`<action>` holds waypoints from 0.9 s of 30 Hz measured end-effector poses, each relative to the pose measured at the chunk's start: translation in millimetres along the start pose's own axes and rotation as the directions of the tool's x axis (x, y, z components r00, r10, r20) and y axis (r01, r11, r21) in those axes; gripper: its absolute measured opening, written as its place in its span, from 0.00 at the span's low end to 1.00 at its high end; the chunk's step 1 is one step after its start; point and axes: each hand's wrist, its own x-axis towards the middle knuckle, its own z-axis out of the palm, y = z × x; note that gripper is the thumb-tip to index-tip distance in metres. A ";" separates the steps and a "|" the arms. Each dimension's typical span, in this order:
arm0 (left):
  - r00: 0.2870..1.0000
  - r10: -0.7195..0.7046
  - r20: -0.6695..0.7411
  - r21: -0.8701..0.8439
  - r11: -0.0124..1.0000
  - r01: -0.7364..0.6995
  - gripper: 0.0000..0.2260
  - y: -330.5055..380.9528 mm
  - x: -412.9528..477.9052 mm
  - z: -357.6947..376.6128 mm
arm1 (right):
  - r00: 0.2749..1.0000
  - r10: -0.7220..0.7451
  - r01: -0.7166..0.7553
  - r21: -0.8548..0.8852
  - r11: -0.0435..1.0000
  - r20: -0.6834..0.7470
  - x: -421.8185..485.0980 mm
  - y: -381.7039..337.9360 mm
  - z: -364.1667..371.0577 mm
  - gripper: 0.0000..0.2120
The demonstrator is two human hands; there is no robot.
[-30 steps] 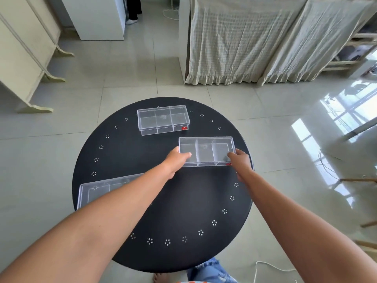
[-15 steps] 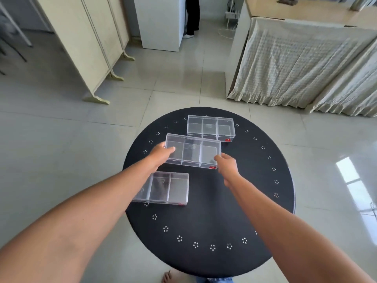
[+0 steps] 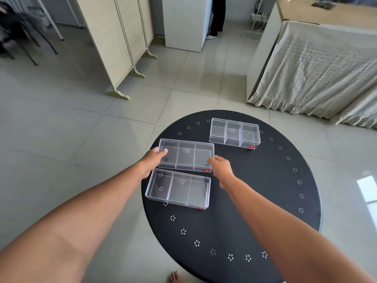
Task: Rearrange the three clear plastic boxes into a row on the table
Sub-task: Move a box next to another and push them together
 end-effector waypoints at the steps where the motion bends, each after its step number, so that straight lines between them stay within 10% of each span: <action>1: 1.000 -0.007 0.003 -0.007 1.000 0.007 0.30 -0.9 -1.2 -2.0 | 1.000 0.010 -0.010 -0.002 1.000 0.002 1.5 0.2 2.4 0.05; 21: 0.997 -0.055 -0.052 -0.264 0.964 0.040 0.35 -34.6 -10.2 -13.8 | 0.981 0.194 -0.195 0.120 0.973 0.024 8.3 14.3 6.4 0.32; 27: 0.999 -0.033 -0.006 -0.259 0.966 0.030 0.36 -33.5 -18.2 -5.1 | 0.978 0.187 -0.200 0.184 0.962 0.088 1.3 22.1 7.4 0.25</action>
